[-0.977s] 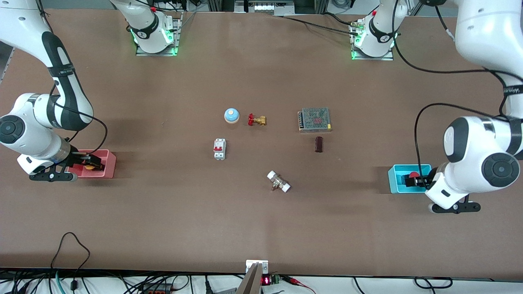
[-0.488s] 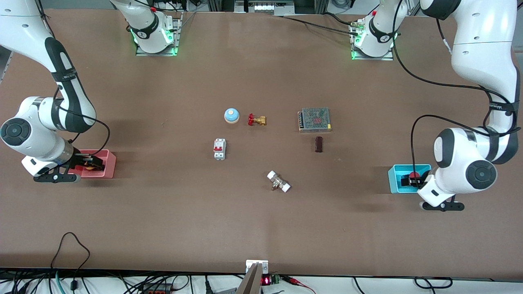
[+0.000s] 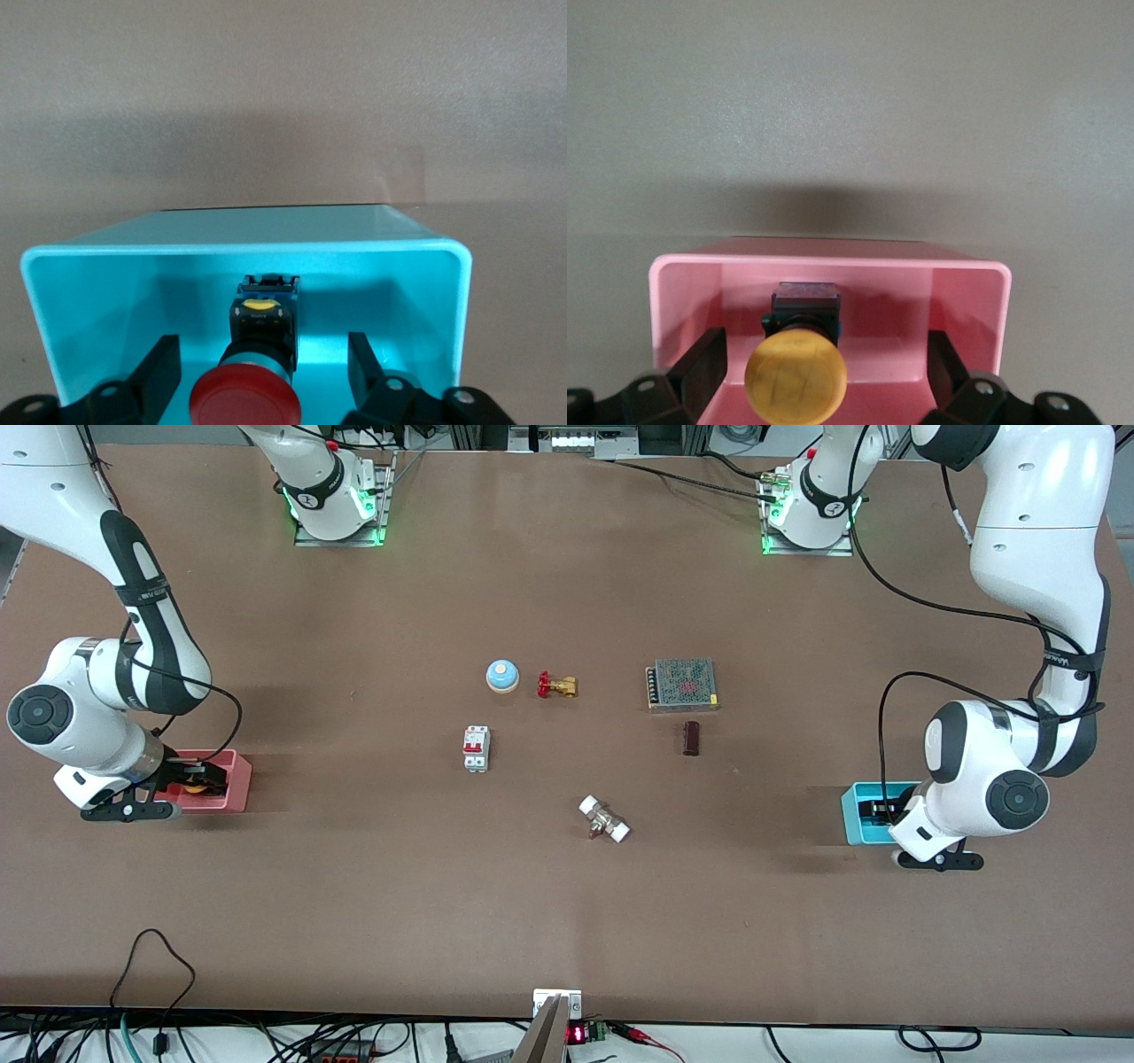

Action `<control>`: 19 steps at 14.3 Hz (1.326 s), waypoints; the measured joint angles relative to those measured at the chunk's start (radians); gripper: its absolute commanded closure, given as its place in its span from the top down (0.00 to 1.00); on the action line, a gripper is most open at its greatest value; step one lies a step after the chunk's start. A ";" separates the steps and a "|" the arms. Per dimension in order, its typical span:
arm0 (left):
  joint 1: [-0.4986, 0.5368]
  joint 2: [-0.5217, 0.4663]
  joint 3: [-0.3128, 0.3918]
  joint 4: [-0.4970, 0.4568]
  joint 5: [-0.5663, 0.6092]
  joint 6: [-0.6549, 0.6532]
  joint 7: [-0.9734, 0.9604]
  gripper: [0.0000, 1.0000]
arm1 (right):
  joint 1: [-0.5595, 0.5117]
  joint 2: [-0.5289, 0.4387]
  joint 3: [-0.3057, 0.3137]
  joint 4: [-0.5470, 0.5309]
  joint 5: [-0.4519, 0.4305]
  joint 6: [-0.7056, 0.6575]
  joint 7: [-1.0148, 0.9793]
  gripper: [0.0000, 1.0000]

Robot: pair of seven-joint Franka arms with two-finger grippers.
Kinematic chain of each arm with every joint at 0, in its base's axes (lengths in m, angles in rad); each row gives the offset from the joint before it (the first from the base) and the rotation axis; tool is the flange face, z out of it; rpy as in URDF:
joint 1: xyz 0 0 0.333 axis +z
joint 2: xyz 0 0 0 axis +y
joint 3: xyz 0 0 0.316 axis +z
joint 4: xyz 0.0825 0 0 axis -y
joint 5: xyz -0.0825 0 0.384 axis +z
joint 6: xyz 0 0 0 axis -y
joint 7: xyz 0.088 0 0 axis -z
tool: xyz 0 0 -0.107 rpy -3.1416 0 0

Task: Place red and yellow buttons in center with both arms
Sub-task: 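Close the right gripper on the yellow button while the left gripper grips the red button, then carry the yellow button with the right gripper while the left gripper carries the red button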

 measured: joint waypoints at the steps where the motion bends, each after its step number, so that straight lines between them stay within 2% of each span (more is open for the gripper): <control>1: 0.000 0.000 0.000 0.000 0.000 0.001 0.000 0.28 | 0.000 0.001 0.000 -0.002 0.000 0.000 0.000 0.93; 4: 0.001 -0.005 0.000 0.001 0.000 0.007 0.000 0.18 | 0.000 0.003 0.000 -0.006 0.000 0.000 -0.003 0.67; 7: 0.002 -0.041 -0.001 0.010 0.000 0.005 0.000 0.18 | 0.000 0.006 0.000 -0.006 0.000 0.000 -0.013 0.38; 10: -0.003 -0.113 -0.022 0.055 0.000 -0.122 0.000 0.17 | 0.000 0.007 0.000 -0.006 0.000 0.000 -0.021 0.23; 13: -0.030 -0.157 -0.095 0.135 0.000 -0.264 -0.003 0.17 | 0.000 0.008 0.000 -0.006 0.000 0.000 -0.023 0.18; 16: -0.121 -0.137 -0.153 0.144 -0.017 -0.283 -0.102 0.17 | 0.000 0.005 0.000 -0.002 0.000 -0.016 -0.039 0.18; 19: -0.254 -0.066 -0.159 0.164 -0.087 -0.265 -0.265 0.17 | 0.000 -0.055 0.009 0.031 0.004 -0.166 -0.061 0.18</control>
